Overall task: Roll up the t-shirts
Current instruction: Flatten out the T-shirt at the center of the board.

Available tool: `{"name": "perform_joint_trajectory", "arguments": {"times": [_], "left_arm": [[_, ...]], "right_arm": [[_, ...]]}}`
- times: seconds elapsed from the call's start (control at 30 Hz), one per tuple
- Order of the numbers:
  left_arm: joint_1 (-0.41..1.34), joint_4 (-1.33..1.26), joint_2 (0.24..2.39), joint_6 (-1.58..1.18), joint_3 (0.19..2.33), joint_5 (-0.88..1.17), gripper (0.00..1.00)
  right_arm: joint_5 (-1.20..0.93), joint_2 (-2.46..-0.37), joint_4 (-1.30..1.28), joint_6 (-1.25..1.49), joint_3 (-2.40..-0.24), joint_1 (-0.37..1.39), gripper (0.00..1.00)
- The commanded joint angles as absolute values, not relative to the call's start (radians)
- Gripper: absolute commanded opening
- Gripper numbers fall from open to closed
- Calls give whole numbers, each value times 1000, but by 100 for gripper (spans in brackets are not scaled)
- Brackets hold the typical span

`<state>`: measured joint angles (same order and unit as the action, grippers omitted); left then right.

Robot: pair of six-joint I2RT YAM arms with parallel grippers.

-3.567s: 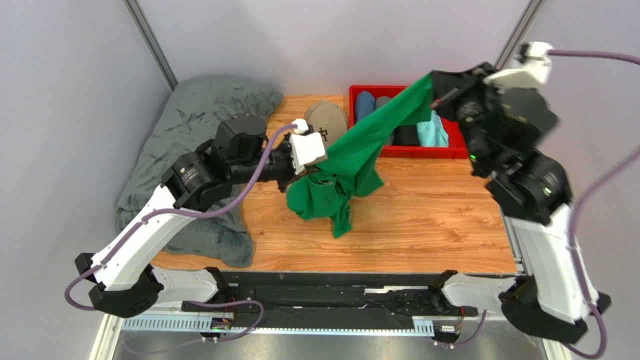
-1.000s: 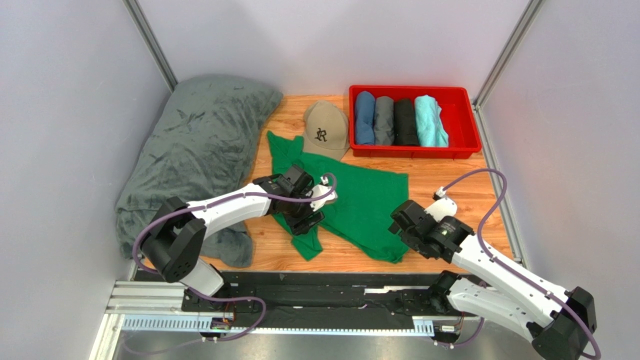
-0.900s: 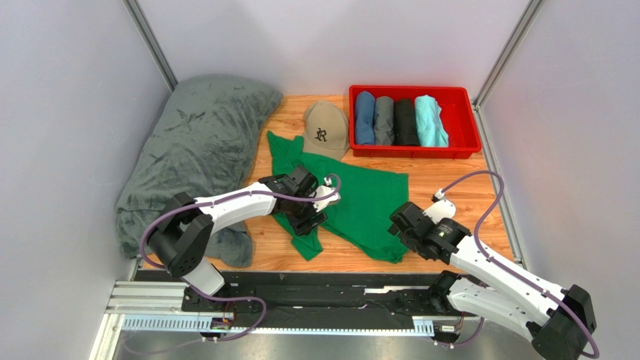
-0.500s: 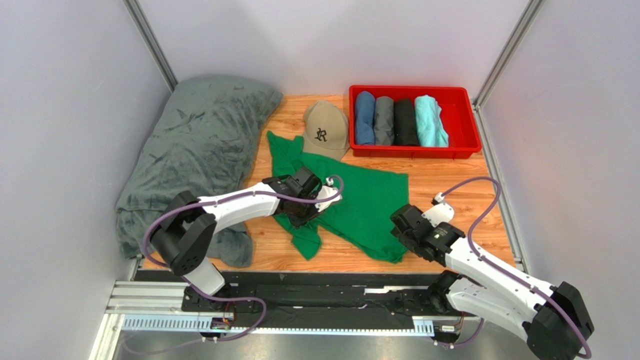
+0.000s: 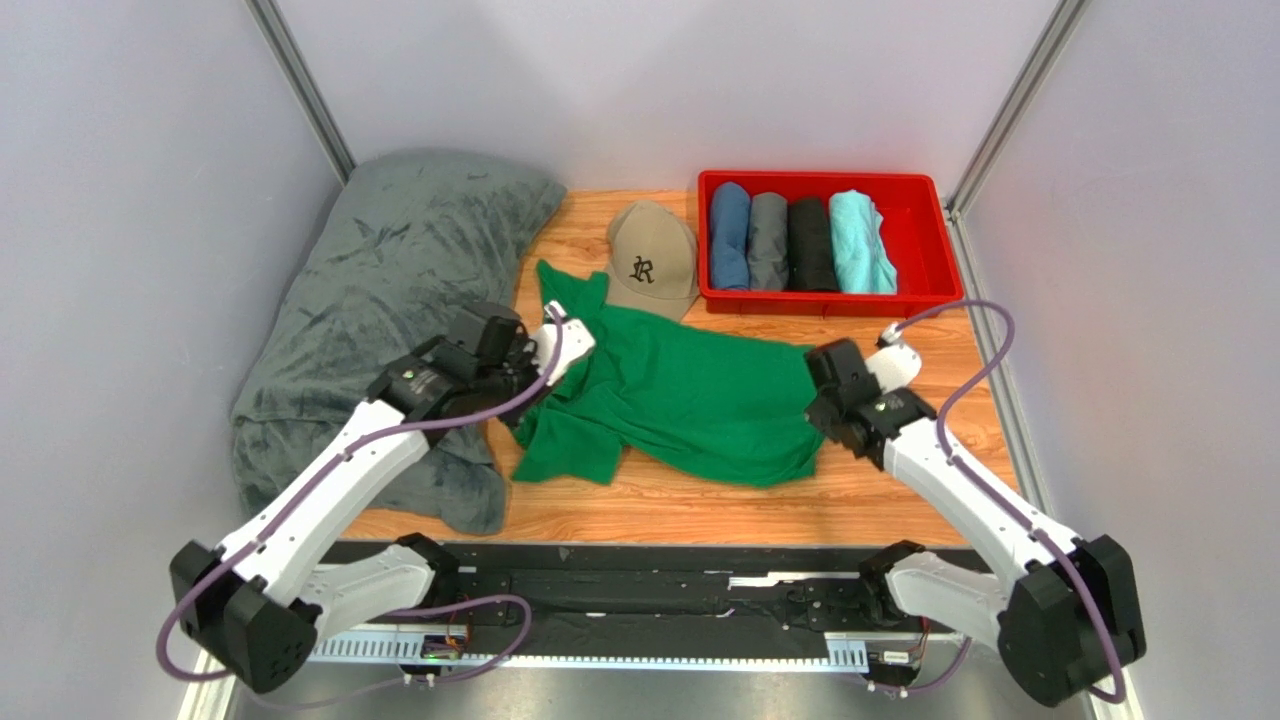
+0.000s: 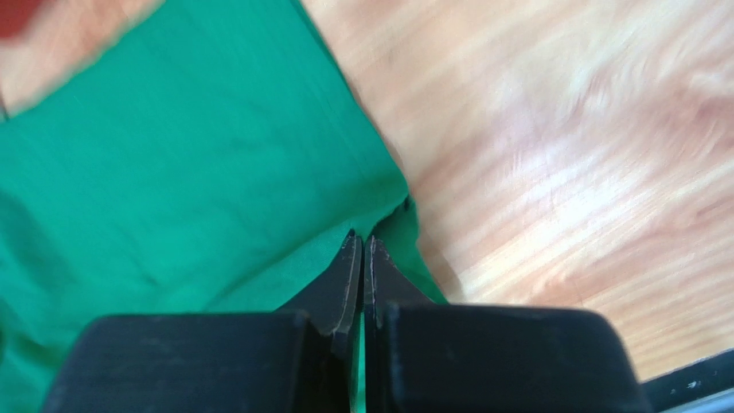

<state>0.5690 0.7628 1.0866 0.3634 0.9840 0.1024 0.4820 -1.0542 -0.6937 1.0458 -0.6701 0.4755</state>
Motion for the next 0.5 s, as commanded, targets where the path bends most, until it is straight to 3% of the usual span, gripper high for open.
{"name": "perform_joint_trajectory", "arguments": {"times": [0.0, 0.27, 0.37, 0.4, 0.47], "left_arm": [[470, 865, 991, 437, 1069, 95, 0], [308, 858, 1096, 400, 1244, 181, 0], [308, 841, 1167, 379, 1287, 201, 0], [308, 836, 1186, 367, 1302, 202, 0], [308, 838, 1228, 361, 1319, 219, 0]], "right_arm": [[431, -1143, -621, 858, -810, 329, 0], [318, -1526, -612, 727, -1209, 170, 0], [246, -1687, -704, 667, -1368, 167, 33], [229, -1721, -721, 654, -1387, 170, 51], [232, -1695, -726, 650, -1349, 173, 61]]}}
